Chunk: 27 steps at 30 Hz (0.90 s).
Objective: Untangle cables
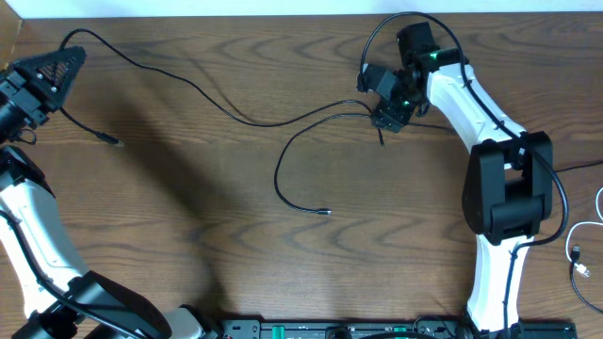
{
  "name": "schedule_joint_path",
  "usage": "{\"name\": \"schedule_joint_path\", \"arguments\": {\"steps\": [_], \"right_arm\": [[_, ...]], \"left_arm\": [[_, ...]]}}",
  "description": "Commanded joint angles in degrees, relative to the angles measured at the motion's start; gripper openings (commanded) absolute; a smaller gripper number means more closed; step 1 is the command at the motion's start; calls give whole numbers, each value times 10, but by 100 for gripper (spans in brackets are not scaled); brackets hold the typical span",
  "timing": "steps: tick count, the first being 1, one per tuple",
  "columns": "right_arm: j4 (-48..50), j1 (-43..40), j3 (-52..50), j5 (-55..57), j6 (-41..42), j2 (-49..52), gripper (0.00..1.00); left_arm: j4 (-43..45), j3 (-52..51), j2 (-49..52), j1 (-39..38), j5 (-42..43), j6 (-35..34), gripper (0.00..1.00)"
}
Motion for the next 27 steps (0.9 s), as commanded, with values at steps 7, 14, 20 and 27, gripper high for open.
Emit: {"name": "schedule_joint_path", "arguments": {"steps": [7,14,20,27], "right_arm": [[3,3,-22,-56,7,65,69],[-9,3,-23,-58,24,93,35],[-35,3,-23,-57,68,91,1],[-52,-10,-20,-51,168,12,1]], "left_arm": [[2,-2,0,-2,3,12,7],[2,-2,0,-2,3,12,8],[2,-2,0,-2,3,12,7],[2,-2,0,-2,3,12,7]]}}
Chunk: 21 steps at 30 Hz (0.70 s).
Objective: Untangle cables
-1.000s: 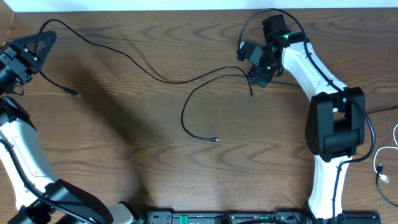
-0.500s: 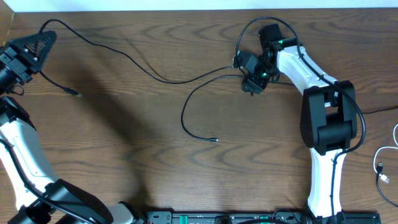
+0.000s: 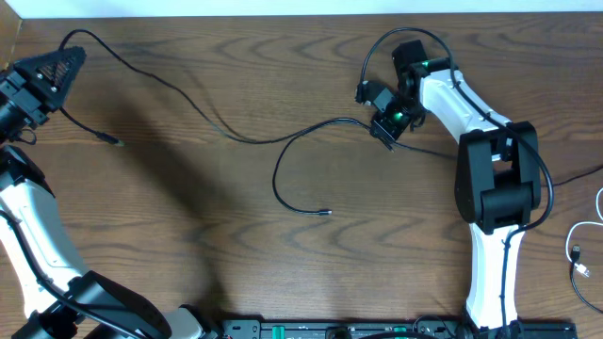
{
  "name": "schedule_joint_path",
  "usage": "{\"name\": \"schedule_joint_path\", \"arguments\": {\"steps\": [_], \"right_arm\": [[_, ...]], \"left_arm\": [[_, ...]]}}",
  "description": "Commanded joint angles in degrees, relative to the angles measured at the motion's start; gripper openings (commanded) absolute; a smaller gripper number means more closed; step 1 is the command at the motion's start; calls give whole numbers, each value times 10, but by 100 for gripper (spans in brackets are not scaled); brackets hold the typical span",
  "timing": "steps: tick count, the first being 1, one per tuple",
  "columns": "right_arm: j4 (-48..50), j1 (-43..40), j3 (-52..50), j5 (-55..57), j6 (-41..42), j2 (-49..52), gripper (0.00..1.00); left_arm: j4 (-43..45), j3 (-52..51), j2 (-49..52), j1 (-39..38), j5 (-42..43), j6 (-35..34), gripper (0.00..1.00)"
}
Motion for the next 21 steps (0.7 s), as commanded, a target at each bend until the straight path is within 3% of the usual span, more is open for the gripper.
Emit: {"name": "schedule_joint_path", "arguments": {"steps": [1,12,17,21], "right_arm": [[-18,-7,-10,33,51,-62,1],[33,-59,-10,305,74,-359,1],[130,-212,-10,353,202,-441,1],[168,-352,-10,279,315,-454,1]], "left_arm": [[2,-2,0,-2,3,12,7],[2,-2,0,-2,3,11,8],[2,-2,0,-2,3,11,7],[2,-2,0,-2,3,11,7]]}}
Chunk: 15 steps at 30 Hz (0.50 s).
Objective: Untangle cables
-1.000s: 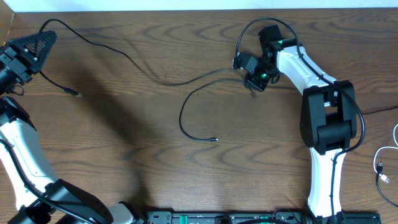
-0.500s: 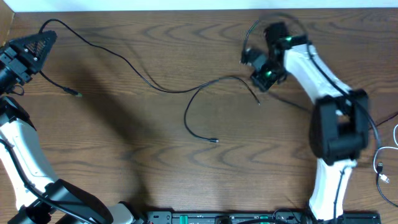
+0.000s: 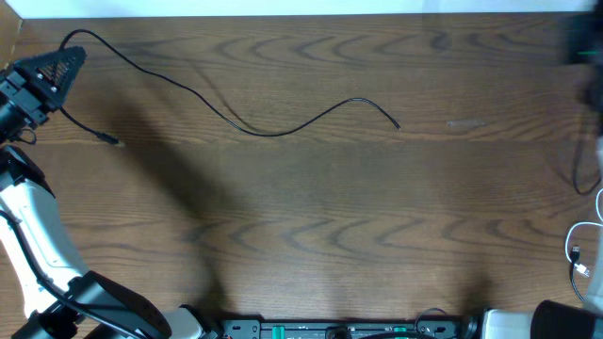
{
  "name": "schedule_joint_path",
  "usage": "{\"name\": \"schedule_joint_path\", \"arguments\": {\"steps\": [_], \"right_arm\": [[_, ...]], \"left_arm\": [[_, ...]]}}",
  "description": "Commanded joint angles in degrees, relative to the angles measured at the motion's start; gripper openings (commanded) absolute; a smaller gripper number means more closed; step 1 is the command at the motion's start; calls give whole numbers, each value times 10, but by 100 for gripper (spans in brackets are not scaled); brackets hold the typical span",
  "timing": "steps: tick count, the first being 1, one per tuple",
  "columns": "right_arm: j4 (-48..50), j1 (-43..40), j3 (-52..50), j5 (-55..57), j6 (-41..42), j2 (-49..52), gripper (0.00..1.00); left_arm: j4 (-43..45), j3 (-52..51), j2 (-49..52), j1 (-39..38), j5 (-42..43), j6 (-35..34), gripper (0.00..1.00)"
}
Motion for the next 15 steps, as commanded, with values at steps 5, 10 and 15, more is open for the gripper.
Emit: {"name": "schedule_joint_path", "arguments": {"steps": [5,10,15], "right_arm": [[7,-212,-2,-184,196,18,1],[5,-278,-2,-211,213,89,1],[-7,-298,-2,-207,226,160,1]], "left_arm": [[2,-2,0,-2,3,11,8],[2,-2,0,-2,3,9,7],[2,-2,0,-2,3,7,7]]}}
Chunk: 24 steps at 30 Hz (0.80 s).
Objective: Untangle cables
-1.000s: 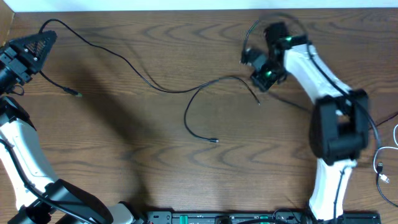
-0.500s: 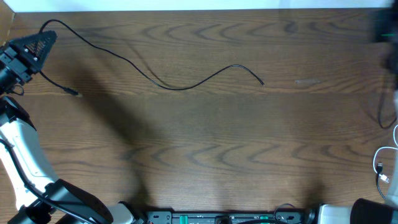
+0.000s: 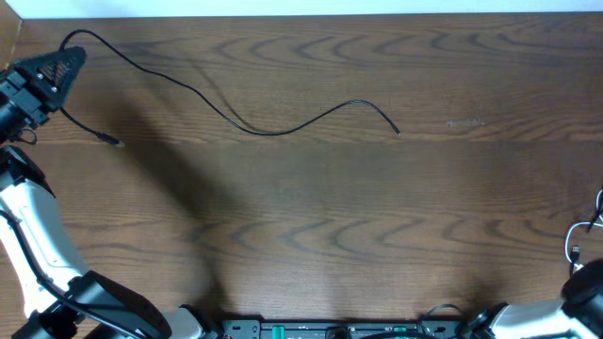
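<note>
One thin black cable [image 3: 273,132] lies across the wooden table [image 3: 377,245]. It runs from a loop at the far left to a free plug end [image 3: 397,131] near the middle, and its other short tail [image 3: 115,142] lies at the left. My left gripper [image 3: 57,66] sits at the far left edge, shut on this cable where the loop and tail meet. My right gripper is out of view; only a dark part of the right arm [image 3: 589,282] shows at the bottom right corner.
A white cable [image 3: 577,252] with a small plug lies at the right edge of the table. The arm bases and a black rail [image 3: 339,330] run along the front edge.
The blurred right arm and the dark cable seen at the right edge have left the view. The remaining black cable's free end has shifted very slightly. The left gripper has not moved.
At first my right gripper was at the middle right, on a second black cable crossing the first. It then stood a little nearer the front, still there. Later that second cable was gone from the table and the arm was a blur at the right. Now one black cable remains.
</note>
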{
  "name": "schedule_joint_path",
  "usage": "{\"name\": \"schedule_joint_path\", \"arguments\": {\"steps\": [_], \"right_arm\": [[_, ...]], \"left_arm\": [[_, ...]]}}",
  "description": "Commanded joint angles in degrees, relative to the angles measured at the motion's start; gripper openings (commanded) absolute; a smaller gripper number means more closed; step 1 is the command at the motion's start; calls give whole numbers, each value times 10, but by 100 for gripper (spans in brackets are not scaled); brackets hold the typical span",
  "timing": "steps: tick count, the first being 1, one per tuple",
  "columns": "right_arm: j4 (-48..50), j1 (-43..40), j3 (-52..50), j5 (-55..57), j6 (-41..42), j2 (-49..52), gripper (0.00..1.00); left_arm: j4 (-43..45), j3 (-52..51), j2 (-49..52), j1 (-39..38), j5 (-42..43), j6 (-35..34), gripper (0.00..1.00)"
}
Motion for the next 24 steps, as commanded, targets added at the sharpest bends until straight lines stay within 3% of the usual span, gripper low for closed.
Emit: {"name": "schedule_joint_path", "arguments": {"steps": [1,9,10,11,12,13,18,24], "right_arm": [[-13,-12,-2,-15,33,52,1],[-82,-27,-2,33,42,161,2],[-91,-28,-2,41,42,171,12],[-100,-30,-2,43,42,179,42],[-106,-31,-2,43,42,185,86],[-115,-32,-2,42,42,190,99],[-162,-33,-2,43,103,189,99],[-263,-33,-2,42,373,189,99]], "left_arm": [[2,-2,0,-2,3,7,7],[-13,-2,0,-2,3,7,7],[-13,-2,0,-2,3,7,7],[-13,-2,0,-2,3,7,7],[-13,-2,-1,-2,3,7,7],[-13,-2,0,-2,3,7,7],[-13,-2,0,-2,3,7,7],[-12,-2,0,-2,3,7,7]]}}
